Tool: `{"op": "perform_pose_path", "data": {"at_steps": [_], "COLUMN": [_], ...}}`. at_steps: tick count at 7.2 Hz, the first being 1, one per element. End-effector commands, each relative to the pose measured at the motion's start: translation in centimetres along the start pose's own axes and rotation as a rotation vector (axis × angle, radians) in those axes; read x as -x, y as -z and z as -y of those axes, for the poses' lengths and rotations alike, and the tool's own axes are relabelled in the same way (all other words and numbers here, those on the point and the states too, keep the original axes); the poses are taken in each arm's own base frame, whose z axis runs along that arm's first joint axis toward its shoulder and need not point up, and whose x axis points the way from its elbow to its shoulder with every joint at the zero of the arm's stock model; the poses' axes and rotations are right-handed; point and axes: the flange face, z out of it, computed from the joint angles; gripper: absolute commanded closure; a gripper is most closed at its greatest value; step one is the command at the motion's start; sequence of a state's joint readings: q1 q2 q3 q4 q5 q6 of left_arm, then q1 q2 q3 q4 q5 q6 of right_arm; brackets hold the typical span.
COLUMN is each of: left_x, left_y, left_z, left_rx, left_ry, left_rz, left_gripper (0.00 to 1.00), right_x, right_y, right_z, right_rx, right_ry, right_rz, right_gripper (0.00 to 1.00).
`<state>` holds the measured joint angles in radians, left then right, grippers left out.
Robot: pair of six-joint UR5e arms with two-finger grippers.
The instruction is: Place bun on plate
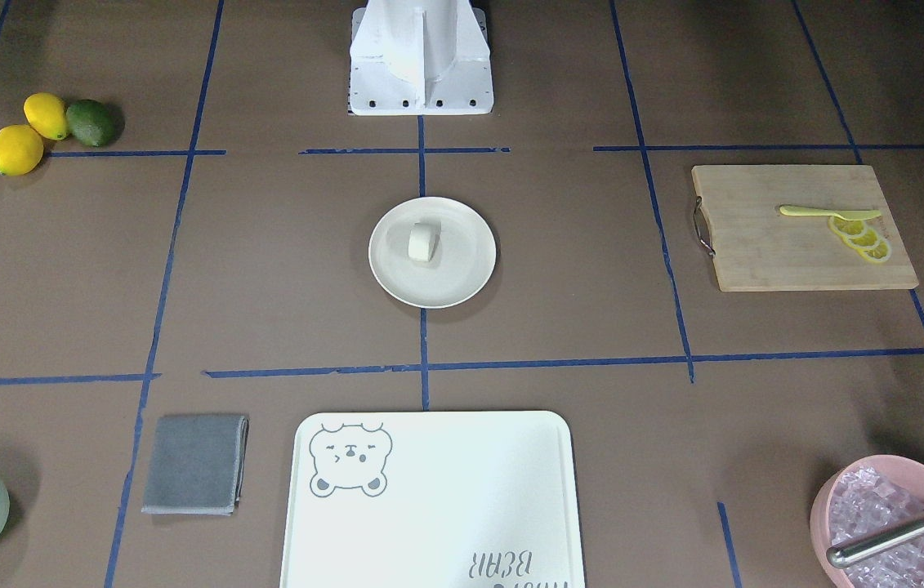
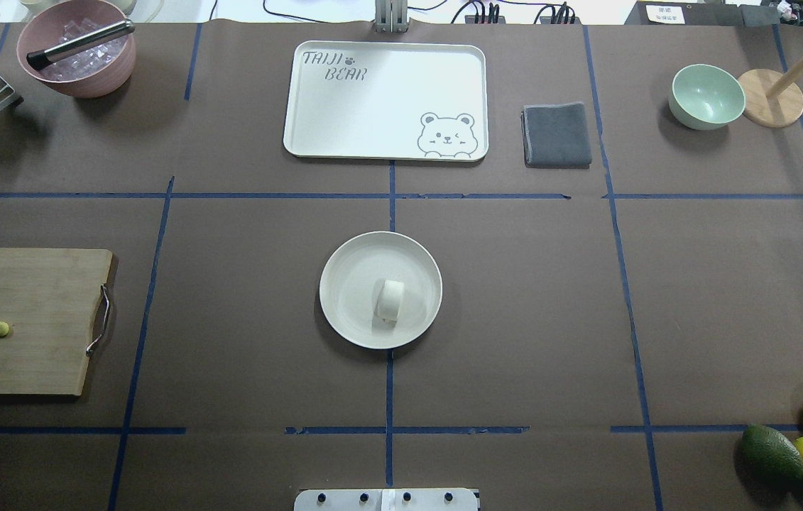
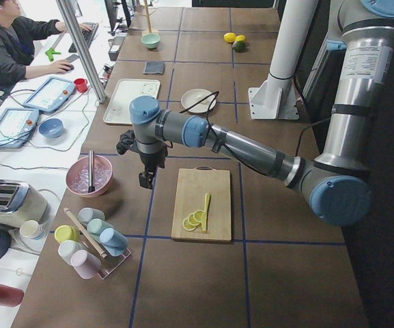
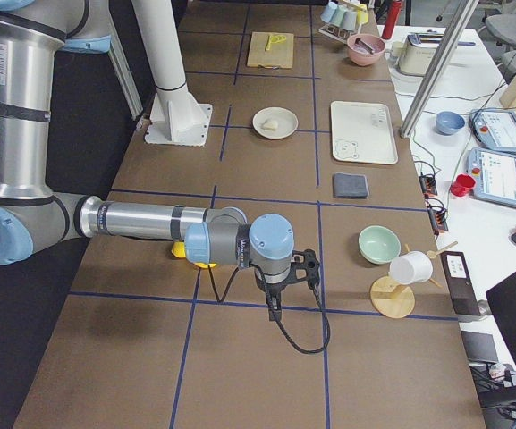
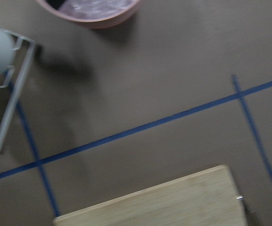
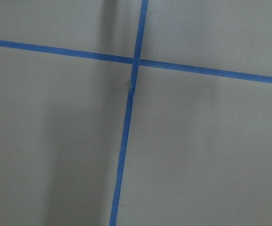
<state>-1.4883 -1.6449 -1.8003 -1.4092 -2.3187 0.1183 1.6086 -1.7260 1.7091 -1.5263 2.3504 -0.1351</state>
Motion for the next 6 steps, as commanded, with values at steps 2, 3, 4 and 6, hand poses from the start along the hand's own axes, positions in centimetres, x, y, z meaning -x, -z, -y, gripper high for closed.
{"op": "perform_pose_path", "data": {"at_steps": [2, 3, 4, 6], "left_x": [4.8, 4.4, 5.0, 5.2], "left_y": [-3.3, -2.9, -3.5, -3.8], "left_z": [-5.5, -5.5, -5.8, -5.9], "left_rx": [0.071, 0.063, 0.077, 0.083], "left_ry": [0.096, 0.093, 0.104, 0.112], "left_rz": [-0.002, 0.001, 0.003, -0.002], "left_gripper": [0.00, 0.00, 0.00, 0.00], "right_x": [0.1, 0.1, 0.1, 0.1], "right_y": [0.1, 0.1, 0.1, 0.1], "right_z": [-0.1, -0.1, -0.1, -0.1], "right_rx": [-0.002, -0.003, -0.003, -0.002], "right_ry": [-0.001, 0.000, -0.001, -0.001], "right_rz": [0.001, 0.002, 0.002, -0.001], "right_gripper": [0.00, 0.00, 0.00, 0.00]}}
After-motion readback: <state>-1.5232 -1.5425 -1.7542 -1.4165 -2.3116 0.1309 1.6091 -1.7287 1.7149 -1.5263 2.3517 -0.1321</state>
